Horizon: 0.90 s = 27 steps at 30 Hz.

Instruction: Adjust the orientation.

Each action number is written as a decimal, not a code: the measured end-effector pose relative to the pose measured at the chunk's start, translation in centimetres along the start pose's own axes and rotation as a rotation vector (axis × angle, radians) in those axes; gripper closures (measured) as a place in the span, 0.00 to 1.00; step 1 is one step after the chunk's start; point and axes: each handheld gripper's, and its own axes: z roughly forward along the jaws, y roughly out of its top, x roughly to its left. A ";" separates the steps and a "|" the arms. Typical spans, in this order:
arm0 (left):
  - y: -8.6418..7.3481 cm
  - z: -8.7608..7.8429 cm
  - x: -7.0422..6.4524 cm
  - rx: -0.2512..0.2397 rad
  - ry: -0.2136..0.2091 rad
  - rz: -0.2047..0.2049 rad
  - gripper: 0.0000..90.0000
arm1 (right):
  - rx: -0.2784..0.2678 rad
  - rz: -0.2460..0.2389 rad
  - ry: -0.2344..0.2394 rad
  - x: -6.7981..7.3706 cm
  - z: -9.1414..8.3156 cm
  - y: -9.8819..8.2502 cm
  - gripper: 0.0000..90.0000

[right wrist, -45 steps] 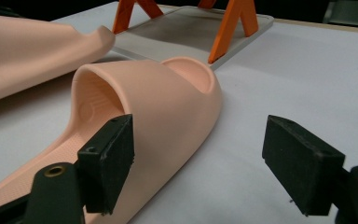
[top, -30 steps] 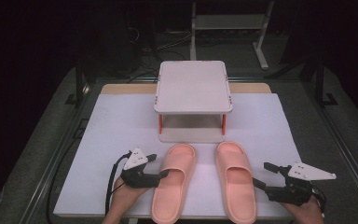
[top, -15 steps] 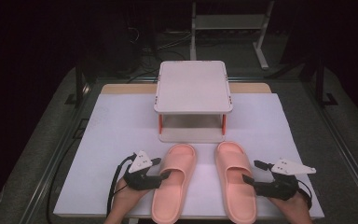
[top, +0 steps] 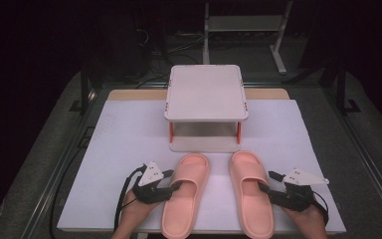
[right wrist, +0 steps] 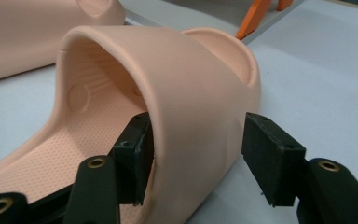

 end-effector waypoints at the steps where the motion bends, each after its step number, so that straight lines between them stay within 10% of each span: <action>1: 0.0 0.0 0.0 0.001 0.001 0.000 0.53 | 0.001 -0.003 -0.010 0.1 0.0 0.0 0.49; 27: -0.1 0.1 -0.2 -0.011 0.023 0.007 0.61 | 0.019 -0.053 -0.080 0.7 0.8 0.1 0.65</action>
